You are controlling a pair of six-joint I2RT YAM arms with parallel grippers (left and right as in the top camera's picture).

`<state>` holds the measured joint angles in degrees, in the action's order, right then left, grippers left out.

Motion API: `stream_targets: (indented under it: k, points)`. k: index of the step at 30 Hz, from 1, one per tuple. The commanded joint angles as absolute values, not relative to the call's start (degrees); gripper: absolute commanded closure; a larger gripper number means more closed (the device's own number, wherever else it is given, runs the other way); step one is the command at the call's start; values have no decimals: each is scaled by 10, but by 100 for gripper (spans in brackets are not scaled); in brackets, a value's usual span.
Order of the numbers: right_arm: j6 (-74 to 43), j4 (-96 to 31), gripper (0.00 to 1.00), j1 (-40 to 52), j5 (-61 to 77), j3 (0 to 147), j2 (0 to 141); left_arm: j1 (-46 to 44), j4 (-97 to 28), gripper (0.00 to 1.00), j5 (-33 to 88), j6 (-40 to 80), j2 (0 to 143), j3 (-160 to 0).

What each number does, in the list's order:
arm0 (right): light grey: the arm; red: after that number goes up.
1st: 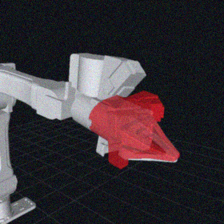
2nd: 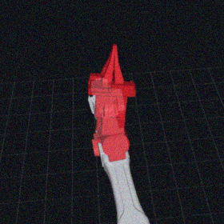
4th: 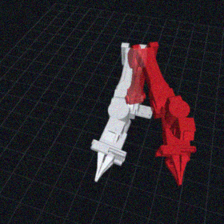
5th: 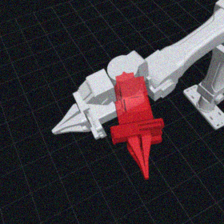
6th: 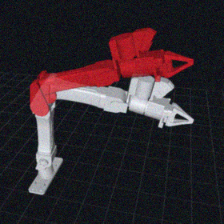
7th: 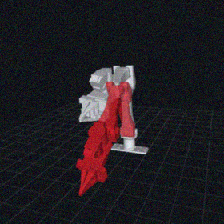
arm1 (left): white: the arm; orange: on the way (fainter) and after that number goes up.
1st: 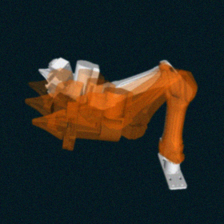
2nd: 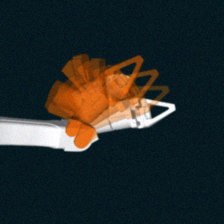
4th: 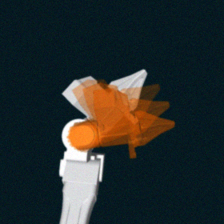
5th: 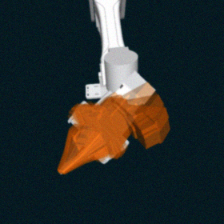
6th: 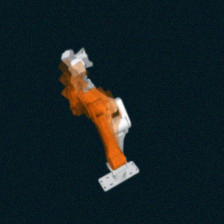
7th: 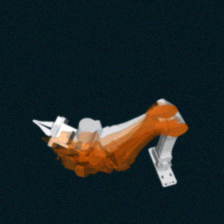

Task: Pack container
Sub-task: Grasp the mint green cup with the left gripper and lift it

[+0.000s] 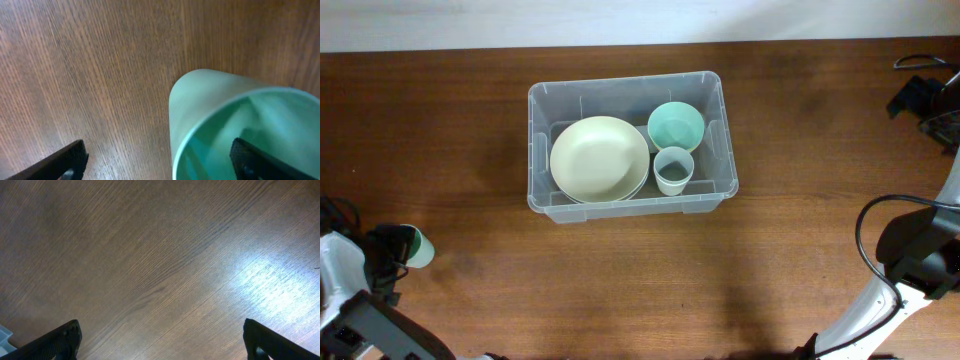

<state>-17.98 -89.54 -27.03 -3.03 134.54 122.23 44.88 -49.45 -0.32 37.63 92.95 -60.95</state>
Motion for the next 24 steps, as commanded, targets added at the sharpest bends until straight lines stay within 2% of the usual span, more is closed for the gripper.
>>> stream_targets:
  k: [1, 7, 9, 10, 14, 20, 24]
  points:
    - [-180, -895, 1, -274, -37, 1343, 1224, 452, -492, 21, 2, 382, 952, -606]
    - [-180, -895, 1, -274, -37, 1343, 1224, 452, -489, 47, 3, 382, 959, -606]
    - [-180, -895, 1, -274, -37, 1343, 1224, 452, -488, 61, 3, 382, 959, -606]
    - [-180, -895, 1, -274, -37, 1343, 1224, 452, -488, 73, 3, 382, 959, -606]
    - [-180, -895, 1, -274, -37, 1343, 1224, 452, -486, 99, 3, 382, 959, -606]
    - [-180, -895, 1, -274, -37, 1343, 1224, 452, -486, 99, 18, 381, 959, -617]
    - [-180, -895, 1, -274, -37, 1343, 1224, 452, -487, 99, 90, 348, 956, -670]
